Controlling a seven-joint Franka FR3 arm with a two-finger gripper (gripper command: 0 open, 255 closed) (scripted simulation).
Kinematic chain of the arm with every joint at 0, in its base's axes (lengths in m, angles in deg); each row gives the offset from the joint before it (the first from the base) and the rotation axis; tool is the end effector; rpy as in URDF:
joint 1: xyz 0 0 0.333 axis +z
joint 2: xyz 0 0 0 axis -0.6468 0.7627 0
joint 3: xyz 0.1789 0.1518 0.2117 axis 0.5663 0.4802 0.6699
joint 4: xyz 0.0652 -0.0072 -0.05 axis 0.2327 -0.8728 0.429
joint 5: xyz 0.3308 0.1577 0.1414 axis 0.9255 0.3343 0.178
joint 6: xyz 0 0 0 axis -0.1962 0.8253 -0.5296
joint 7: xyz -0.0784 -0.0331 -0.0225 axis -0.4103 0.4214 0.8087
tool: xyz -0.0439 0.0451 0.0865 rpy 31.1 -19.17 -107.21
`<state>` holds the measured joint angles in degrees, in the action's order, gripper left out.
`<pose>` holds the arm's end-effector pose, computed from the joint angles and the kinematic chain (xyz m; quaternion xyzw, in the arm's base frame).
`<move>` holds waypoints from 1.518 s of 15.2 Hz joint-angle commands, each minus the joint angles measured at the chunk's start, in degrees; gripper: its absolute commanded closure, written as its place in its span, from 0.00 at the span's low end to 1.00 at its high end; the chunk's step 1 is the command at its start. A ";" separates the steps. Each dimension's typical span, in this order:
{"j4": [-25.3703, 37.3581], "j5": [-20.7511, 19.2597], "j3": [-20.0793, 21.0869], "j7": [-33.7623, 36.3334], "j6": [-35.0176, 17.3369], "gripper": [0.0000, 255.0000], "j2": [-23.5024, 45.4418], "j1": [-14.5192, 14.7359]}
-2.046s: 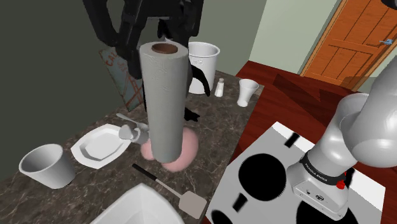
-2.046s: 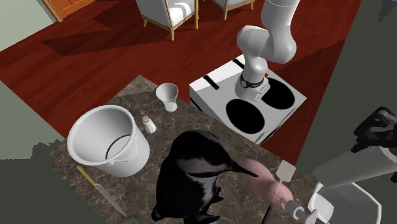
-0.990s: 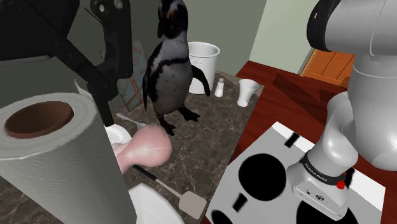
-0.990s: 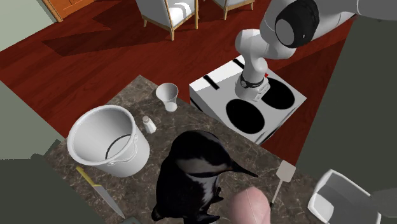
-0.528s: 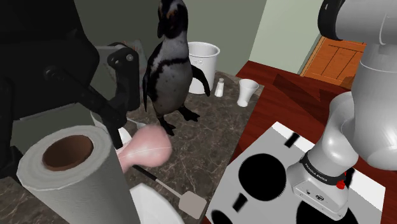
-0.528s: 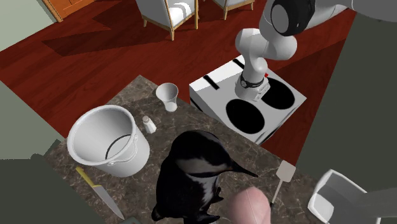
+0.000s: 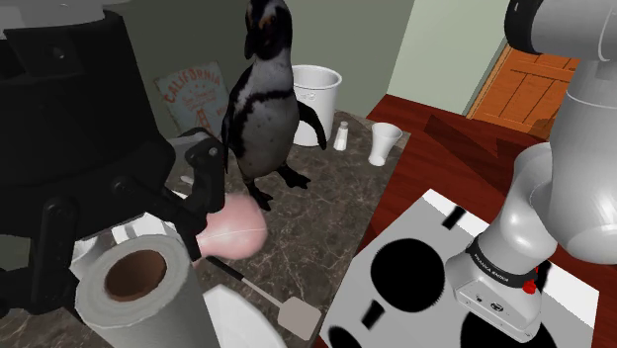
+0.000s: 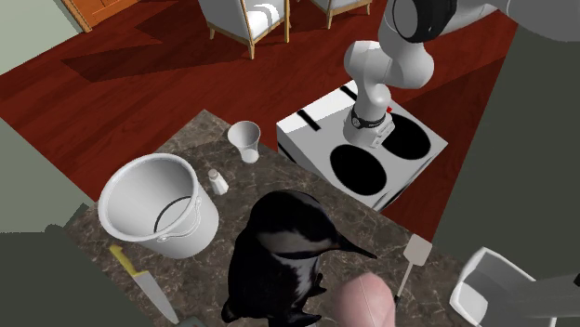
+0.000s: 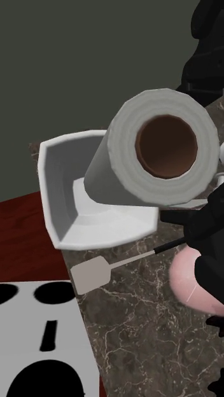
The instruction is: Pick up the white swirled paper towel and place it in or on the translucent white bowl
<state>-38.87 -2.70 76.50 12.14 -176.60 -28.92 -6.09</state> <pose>0.2476 0.5894 0.5891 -0.9994 -0.0164 0.0194 0.0254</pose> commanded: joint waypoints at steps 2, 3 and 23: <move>-3.71 0.56 0.02 -0.18 -2.96 1.00 -0.89 -0.82; -4.72 0.67 0.01 -0.24 -3.81 1.00 -1.07 -1.02; -4.22 0.73 0.01 -0.39 -3.25 0.00 -1.15 -1.10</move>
<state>-44.30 -2.11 76.46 11.88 -181.29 -29.85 -7.18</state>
